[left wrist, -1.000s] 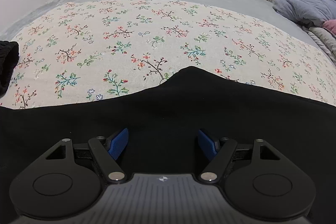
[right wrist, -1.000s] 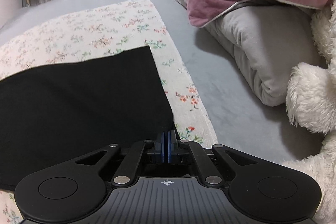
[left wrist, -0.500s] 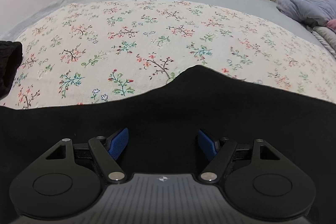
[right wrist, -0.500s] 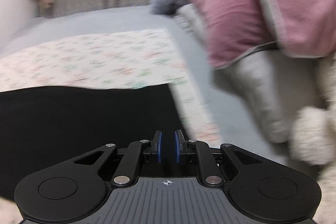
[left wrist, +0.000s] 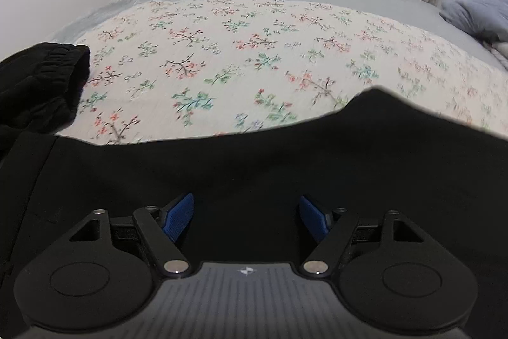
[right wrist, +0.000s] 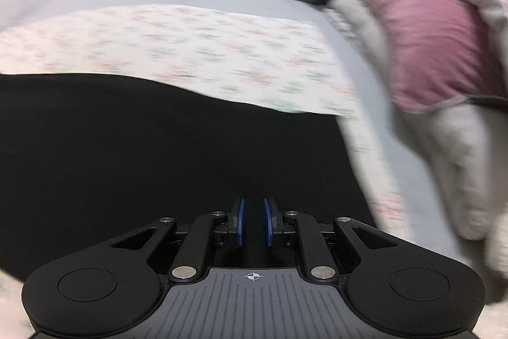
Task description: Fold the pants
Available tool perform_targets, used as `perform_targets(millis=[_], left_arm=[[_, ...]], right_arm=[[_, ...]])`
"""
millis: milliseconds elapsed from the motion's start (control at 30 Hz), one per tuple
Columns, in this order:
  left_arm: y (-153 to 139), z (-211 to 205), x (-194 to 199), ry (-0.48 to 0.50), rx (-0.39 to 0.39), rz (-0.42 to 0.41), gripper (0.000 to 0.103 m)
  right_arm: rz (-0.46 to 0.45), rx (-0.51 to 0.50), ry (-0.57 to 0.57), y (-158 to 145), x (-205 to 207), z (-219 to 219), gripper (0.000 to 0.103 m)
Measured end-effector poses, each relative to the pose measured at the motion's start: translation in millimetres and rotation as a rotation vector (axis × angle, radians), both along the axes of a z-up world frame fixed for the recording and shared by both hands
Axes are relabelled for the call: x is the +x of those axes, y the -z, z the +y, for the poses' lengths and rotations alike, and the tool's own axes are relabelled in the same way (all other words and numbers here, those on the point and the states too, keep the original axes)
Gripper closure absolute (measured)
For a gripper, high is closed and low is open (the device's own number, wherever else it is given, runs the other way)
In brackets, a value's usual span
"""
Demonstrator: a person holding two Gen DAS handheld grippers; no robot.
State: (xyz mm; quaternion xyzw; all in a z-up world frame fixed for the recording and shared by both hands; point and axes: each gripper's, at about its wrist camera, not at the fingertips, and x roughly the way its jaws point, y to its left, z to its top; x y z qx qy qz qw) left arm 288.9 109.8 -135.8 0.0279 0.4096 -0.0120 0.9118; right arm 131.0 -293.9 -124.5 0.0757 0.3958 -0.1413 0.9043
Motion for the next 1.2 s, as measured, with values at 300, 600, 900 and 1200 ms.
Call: perform_targets(millis=[300,600,900,1200], left_arm=[[-39,-21,-63,-0.029,0.083,-0.054,0.019],[-3,-10,-74,-0.071,0.059,0.000,0.014],[1,-8,-68,-0.066,0.042,-0.008,0.012],[-3,0,-69,-0.097,0.017,-0.009,0.013]], right_arm=[[-0.074,0.057,-0.252,-16,51,106,0.089],[-0.061,-0.034,-0.448,0,66,194,0.075],[-0.061,0.076,-0.437,-4,54,176,0.073],[-0.052,0.150,-0.299,8,22,105,0.073]])
